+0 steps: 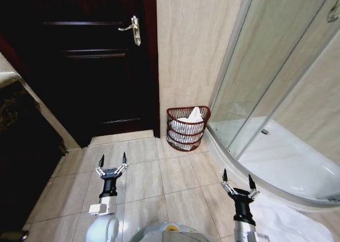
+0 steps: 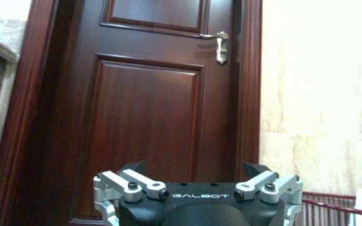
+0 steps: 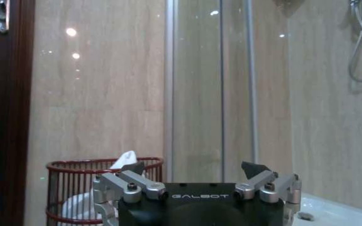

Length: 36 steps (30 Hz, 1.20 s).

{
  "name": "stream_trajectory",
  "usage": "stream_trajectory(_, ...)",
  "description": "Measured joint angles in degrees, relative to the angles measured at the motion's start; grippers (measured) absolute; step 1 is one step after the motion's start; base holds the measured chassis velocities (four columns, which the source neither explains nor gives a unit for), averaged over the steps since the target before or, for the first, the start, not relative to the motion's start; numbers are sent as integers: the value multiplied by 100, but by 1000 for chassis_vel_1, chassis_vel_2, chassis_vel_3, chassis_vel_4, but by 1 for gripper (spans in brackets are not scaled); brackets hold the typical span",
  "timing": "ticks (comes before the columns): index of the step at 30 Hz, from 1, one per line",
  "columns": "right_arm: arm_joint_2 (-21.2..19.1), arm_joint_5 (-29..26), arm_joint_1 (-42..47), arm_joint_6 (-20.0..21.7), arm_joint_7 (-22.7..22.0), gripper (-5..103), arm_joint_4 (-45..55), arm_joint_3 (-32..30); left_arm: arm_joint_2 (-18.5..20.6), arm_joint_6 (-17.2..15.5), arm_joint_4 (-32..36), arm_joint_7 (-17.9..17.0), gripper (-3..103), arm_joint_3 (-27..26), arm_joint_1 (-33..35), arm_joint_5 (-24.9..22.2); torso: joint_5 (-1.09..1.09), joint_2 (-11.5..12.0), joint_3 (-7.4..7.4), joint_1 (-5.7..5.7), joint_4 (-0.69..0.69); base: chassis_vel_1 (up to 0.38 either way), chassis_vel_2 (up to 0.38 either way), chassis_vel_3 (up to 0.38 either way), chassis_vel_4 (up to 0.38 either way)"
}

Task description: Discard the used towel into the hamper.

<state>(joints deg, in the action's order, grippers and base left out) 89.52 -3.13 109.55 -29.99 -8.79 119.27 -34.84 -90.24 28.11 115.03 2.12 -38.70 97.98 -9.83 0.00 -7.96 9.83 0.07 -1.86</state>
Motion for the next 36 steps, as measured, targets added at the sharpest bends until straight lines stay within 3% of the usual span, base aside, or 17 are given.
stream_trajectory(16, -9, 2, 55, -43, -52, 100, 73, -17, -6, 41, 19, 12, 100, 0, 29, 34, 0, 321, -303, -6, -1, -61, -62, -62, -60)
stream_trajectory(36, -10, -19, 32, -23, -72, 100, 88, -38, -10, 37, 9, 38, 100, -1, -21, 58, 0, 299, -292, -7, -2, -80, -81, -78, -75)
